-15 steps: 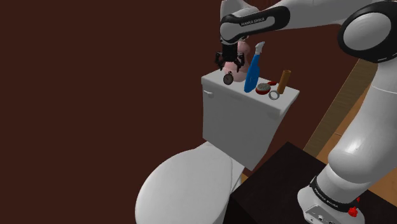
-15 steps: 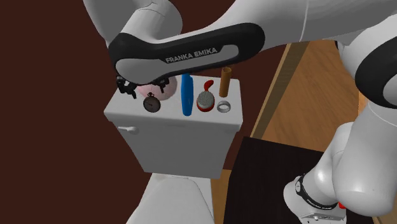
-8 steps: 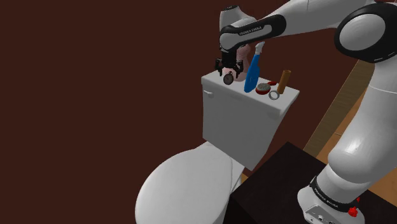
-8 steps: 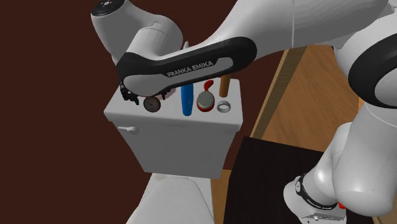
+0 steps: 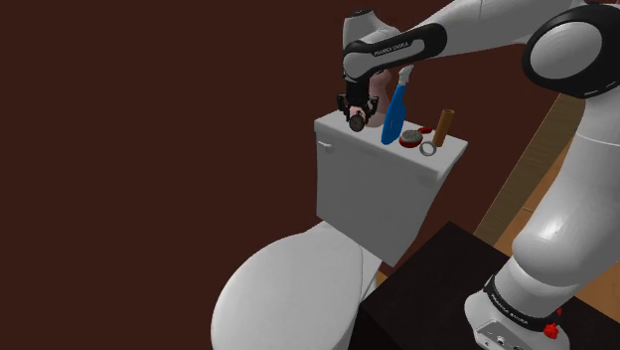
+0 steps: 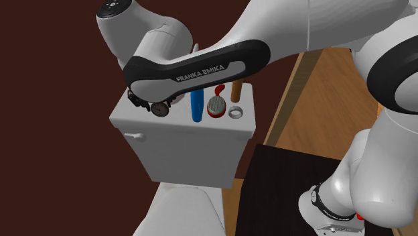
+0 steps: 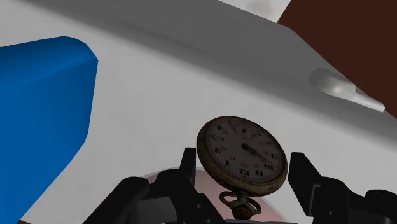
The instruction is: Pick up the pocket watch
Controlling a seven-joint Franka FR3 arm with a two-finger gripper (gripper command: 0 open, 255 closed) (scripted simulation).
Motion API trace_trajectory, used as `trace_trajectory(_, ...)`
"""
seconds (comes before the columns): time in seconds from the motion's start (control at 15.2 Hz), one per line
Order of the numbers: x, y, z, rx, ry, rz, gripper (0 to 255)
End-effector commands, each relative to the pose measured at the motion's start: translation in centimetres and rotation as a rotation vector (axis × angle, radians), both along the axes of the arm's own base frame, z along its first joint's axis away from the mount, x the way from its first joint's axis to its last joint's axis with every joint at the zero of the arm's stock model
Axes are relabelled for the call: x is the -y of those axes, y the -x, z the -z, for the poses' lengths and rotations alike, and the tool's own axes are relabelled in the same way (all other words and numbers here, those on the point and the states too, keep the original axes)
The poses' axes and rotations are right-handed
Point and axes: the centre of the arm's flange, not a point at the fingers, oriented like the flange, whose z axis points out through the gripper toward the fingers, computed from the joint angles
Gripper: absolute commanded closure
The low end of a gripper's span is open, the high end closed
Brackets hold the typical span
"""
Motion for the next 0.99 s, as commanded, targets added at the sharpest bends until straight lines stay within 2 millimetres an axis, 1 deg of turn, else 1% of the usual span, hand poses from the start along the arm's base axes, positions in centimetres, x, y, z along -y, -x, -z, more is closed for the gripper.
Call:
trace_trajectory(0.0,0.0,0.0,0.2,-0.004,-0.001,0.000,255)
trace_trajectory(0.13,0.0,0.0,0.2,-0.004,-0.001,0.000,255)
trace_trajectory(0.92,0.0,0.0,-6.1,-0.004,-0.001,0.000,255)
